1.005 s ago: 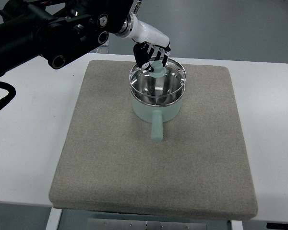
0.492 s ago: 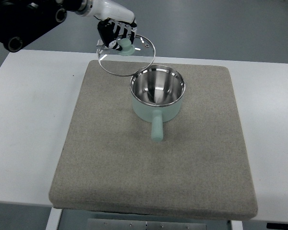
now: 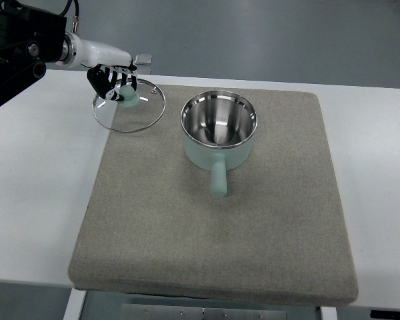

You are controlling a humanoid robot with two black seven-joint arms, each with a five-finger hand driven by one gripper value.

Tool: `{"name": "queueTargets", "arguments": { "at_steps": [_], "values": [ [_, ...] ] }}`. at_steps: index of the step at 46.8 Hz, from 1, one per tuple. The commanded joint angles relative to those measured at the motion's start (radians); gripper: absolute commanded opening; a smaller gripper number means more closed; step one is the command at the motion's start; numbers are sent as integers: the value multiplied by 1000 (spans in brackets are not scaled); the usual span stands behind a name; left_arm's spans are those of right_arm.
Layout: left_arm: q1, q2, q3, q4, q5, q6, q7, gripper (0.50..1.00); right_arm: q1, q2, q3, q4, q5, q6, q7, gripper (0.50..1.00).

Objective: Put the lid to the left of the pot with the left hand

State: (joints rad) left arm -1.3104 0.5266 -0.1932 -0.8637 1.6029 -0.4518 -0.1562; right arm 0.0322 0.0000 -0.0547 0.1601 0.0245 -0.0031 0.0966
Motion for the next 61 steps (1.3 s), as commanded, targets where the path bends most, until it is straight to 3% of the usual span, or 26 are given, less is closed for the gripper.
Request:
{"name": "queueTargets", "arguments": {
  "at_steps": [1, 13, 20, 21, 23, 28, 34, 41, 61],
  "values": [
    [33, -8, 1, 0, 0, 33, 1, 500, 0, 0, 1, -1, 0, 0, 0, 924],
    [94, -25, 11, 2, 2, 67, 1, 500, 0, 0, -1, 1, 0, 0, 0, 924],
    [111, -25, 11, 2, 0, 137, 1, 500, 0, 0, 1, -1, 0, 0, 0, 924],
    [114, -25, 11, 2, -1, 150, 1, 518, 0, 0, -1, -1, 0, 0, 0, 924],
    [119, -30, 11, 2, -8, 177, 0, 689, 0, 0, -1, -1, 0, 0, 0, 924],
    [123, -40, 11, 6, -17, 217, 0, 996, 0, 0, 1, -1, 0, 0, 0, 924],
    [125, -40, 9, 9, -83, 217, 1, 996, 0, 0, 1, 1, 0, 0, 0, 924],
    [114, -39, 9, 26, -332, 220, 1, 996, 0, 0, -1, 1, 0, 0, 0, 924],
    [129, -28, -11, 101, -1543, 211, 1, 996, 0, 0, -1, -1, 0, 0, 0, 924]
  ]
}}
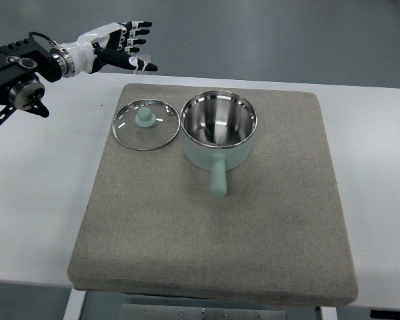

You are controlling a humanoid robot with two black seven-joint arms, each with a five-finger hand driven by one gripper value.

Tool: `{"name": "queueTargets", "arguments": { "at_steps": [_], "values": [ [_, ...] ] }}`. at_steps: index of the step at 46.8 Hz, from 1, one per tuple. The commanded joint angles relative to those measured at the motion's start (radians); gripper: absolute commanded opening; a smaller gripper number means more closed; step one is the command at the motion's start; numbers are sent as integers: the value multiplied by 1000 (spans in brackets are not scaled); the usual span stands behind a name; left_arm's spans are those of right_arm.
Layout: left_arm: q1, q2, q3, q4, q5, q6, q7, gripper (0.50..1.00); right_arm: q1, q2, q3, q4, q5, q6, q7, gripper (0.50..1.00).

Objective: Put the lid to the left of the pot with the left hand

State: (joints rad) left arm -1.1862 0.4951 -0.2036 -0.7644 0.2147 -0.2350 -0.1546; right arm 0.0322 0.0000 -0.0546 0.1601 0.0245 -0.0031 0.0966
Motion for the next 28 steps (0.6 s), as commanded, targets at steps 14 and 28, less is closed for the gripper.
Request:
{"name": "queueTargets", "arguments": {
  "at_steps": [14, 28],
  "values": [
    [178, 0, -215, 4, -321, -53, 0, 996, 0, 0, -1, 1, 0, 0, 0, 924],
    [339, -7, -442, 7, -321, -175, 3, 996, 0, 0, -1, -1, 0, 0, 0, 924]
  ]
}}
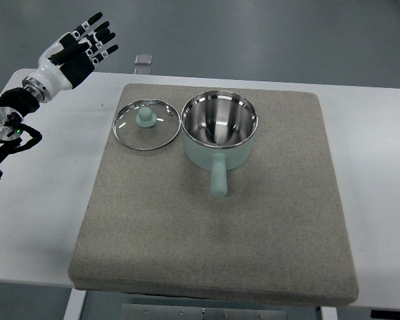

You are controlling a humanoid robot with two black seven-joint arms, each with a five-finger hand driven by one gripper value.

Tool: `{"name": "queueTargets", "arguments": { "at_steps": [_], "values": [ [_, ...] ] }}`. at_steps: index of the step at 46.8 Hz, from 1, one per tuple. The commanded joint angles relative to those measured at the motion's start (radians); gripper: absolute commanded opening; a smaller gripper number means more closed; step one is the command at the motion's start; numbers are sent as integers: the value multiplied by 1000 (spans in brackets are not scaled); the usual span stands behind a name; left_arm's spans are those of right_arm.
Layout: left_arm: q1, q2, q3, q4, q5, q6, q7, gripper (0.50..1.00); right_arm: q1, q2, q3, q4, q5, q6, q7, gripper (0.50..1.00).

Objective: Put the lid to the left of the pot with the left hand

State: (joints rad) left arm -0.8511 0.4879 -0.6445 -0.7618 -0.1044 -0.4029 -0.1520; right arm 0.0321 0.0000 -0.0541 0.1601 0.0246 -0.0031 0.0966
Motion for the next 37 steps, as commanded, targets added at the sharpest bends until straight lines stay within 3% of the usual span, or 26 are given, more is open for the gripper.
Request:
{"name": "queueTargets", "arguments": {
  "at_steps": [1, 14, 37],
  "values": [
    [6, 0, -1, 7, -1, -10, 2, 996, 0, 0, -1, -1, 0, 0, 0, 924],
    [7, -2, -4, 29, -18, -105, 22, 996, 0, 0, -1, 1, 0, 0, 0, 924],
    [24, -58, -4, 124, -97, -97, 155, 996, 0, 0, -1, 1, 0, 0, 0, 924]
  ]
}}
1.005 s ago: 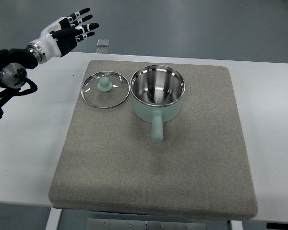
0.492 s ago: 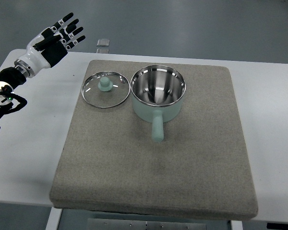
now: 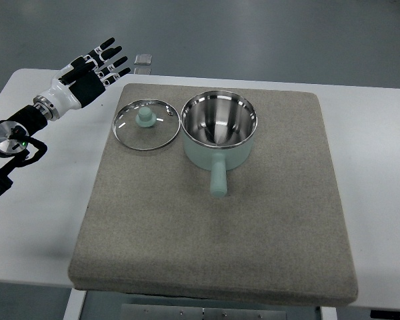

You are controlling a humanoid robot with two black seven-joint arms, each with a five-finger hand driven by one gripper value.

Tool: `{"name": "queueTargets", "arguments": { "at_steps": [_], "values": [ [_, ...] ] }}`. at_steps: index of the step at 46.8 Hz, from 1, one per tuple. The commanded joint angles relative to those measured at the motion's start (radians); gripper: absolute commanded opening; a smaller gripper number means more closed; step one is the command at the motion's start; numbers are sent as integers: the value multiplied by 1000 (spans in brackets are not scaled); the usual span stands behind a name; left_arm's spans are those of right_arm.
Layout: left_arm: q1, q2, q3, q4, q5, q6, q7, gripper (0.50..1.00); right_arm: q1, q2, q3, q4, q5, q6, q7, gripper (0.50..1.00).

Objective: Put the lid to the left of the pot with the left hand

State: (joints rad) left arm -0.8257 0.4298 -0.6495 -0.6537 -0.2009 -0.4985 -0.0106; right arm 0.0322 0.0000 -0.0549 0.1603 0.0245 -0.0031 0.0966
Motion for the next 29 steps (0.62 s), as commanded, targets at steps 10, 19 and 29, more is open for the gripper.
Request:
{"name": "queueTargets", "arguments": {
  "at_steps": [10, 19, 29],
  "values": [
    [2, 3, 4, 17, 3, -15, 23, 996, 0, 0, 3, 1, 0, 5, 0, 924],
    [17, 4, 5, 20, 8, -28, 21, 996, -2, 0, 4, 18, 2, 9, 9, 924],
    [25, 4, 5, 23, 11, -28, 21, 996, -6, 0, 0, 18, 0, 9, 0, 924]
  ]
}}
